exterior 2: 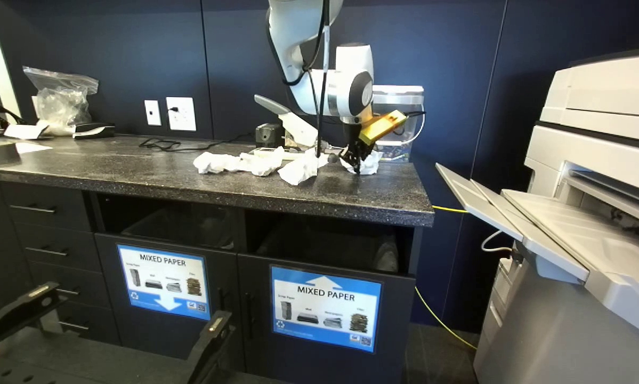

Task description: Place the papers on the counter inside the bin on the right

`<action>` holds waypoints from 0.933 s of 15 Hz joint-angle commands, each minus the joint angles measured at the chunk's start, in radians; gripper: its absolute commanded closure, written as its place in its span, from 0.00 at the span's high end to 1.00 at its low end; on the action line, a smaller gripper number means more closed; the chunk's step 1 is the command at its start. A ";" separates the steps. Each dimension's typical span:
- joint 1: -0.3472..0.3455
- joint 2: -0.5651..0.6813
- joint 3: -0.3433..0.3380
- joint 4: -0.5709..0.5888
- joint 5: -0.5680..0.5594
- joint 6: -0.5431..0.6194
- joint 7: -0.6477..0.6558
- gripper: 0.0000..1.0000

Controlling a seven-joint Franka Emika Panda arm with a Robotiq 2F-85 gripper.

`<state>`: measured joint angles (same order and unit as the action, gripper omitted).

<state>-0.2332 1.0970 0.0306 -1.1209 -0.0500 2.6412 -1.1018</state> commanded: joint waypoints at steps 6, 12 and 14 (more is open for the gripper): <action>0.101 -0.264 -0.139 -0.427 -0.108 -0.052 0.391 0.13; 0.093 -0.446 -0.125 -0.706 -0.119 -0.050 0.625 0.12; 0.093 -0.509 -0.119 -0.805 -0.116 -0.038 0.691 0.11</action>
<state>-0.1440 0.7108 -0.0959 -1.7326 -0.1543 2.5869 -0.5123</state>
